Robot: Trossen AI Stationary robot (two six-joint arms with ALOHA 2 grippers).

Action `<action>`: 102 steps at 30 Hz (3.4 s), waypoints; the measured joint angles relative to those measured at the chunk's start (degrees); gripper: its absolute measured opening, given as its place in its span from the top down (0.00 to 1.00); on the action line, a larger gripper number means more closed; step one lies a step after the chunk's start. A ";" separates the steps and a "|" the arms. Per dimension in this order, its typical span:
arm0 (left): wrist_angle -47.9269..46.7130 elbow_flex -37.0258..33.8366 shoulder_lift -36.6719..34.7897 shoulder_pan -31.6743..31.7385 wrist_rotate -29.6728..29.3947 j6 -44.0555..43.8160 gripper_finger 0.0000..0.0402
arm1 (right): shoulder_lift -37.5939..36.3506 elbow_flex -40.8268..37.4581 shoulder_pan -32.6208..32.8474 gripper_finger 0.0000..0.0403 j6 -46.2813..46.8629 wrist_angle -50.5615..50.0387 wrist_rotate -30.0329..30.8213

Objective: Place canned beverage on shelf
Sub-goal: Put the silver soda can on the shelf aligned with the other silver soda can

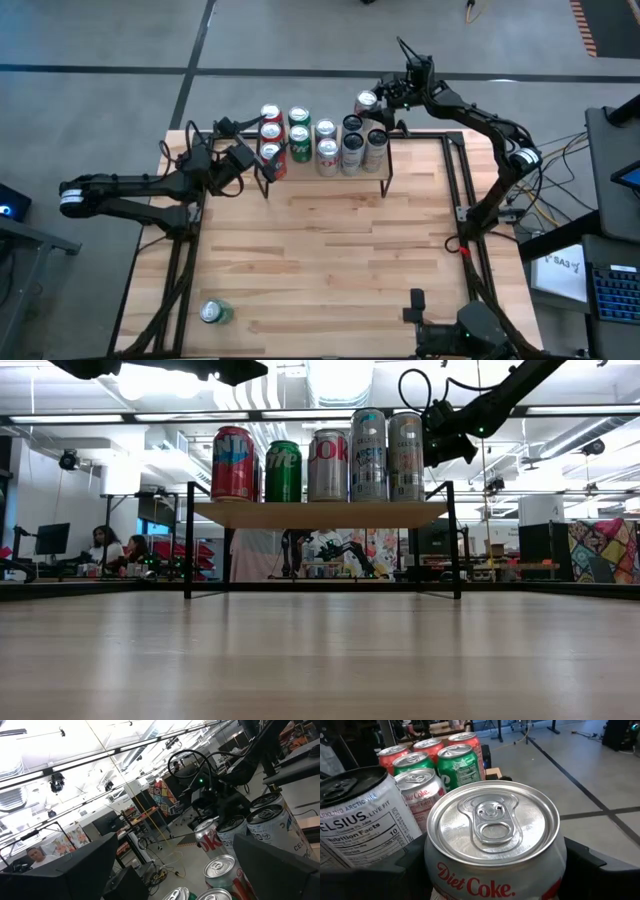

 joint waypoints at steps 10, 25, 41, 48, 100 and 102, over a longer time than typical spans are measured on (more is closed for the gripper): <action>-0.09 0.00 0.00 0.15 0.00 0.00 0.05 | 0.00 -0.18 0.25 0.29 -1.32 -1.53 1.53; -0.28 0.00 0.00 0.20 -0.02 0.00 0.05 | 0.02 -2.72 1.25 0.29 -4.26 -2.13 1.52; -0.90 0.00 0.02 0.20 -0.02 0.09 0.05 | 0.02 -2.83 1.36 0.20 -4.77 -2.32 2.98; -1.33 0.00 0.02 0.20 -0.02 0.24 0.05 | 0.04 -1.12 1.36 0.18 -3.40 -3.48 3.00; -2.12 0.00 0.02 0.20 -0.02 1.09 0.05 | 2.58 42.88 9.87 0.70 25.95 -58.00 37.79; -2.12 0.00 0.02 0.19 -0.02 1.11 0.05 | 3.27 42.88 10.76 0.77 25.89 -57.89 37.73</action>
